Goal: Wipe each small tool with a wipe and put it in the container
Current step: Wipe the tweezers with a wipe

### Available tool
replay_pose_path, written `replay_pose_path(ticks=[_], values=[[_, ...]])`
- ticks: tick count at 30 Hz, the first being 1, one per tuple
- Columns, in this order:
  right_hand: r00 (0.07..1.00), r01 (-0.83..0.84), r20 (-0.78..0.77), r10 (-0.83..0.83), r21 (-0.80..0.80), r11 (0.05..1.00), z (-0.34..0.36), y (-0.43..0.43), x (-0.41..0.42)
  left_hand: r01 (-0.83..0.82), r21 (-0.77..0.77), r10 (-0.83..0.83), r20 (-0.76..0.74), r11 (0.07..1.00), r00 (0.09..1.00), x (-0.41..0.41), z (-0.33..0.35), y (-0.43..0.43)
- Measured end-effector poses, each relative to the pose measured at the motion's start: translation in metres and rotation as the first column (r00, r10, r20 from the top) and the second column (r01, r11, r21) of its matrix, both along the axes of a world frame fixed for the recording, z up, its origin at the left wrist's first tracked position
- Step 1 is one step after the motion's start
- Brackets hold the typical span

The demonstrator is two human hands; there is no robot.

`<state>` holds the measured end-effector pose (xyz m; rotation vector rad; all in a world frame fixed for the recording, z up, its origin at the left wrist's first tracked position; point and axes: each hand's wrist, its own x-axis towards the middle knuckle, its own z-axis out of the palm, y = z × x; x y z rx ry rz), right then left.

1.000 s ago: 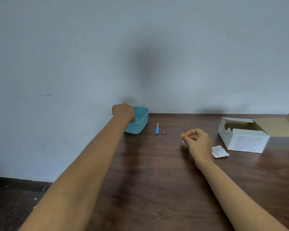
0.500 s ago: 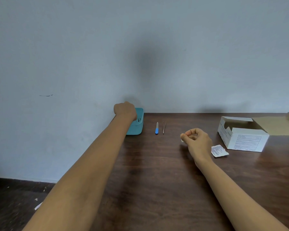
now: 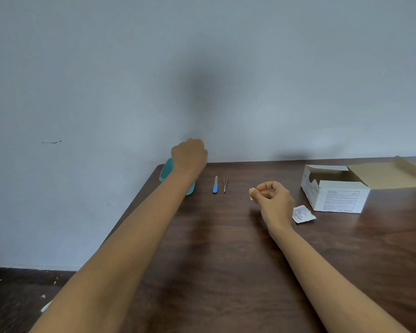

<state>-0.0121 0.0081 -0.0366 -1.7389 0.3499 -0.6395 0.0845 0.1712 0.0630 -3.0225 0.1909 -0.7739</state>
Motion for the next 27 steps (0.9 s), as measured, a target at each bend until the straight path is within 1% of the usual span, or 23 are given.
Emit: replay_pose_path(ticks=[2,4,8,11,16,21,23,27], values=[[0.999,0.000,0.038,-0.002,0.034,0.999,0.001,0.000,-0.002,0.083,-0.052,-0.083,0.007,0.995,0.997,-0.011,-0.007,-0.019],[0.997,-0.009,0.077,0.004,0.070,0.998,0.001,0.000,-0.003,0.108,-0.057,-0.112,-0.063,0.992,0.992,-0.018,-0.020,-0.036],[0.993,0.000,0.113,-0.012,0.105,0.995,0.000,-0.001,-0.002,0.064,0.039,-0.056,-0.176,0.997,0.983,-0.020,-0.052,-0.055],[0.993,0.013,0.114,-0.027,0.122,0.992,-0.001,-0.003,-0.001,-0.002,0.055,0.014,-0.223,0.998,0.975,-0.017,-0.066,-0.059],[0.991,0.024,0.127,-0.042,0.143,0.989,-0.003,-0.004,0.004,-0.040,0.029,0.046,-0.251,0.999,0.967,-0.018,-0.072,-0.060],[0.989,0.026,0.143,-0.048,0.155,0.988,-0.005,-0.005,0.007,-0.019,0.039,0.028,-0.263,0.999,0.964,-0.023,-0.071,-0.061],[0.986,0.020,0.156,-0.051,0.190,0.982,-0.006,-0.007,0.008,0.003,-0.001,-0.003,-0.260,1.000,0.966,-0.027,-0.068,-0.060],[0.984,-0.007,0.174,-0.044,0.281,0.960,-0.007,-0.010,0.008,0.026,-0.188,-0.071,-0.237,0.982,0.969,-0.040,-0.062,-0.053]])
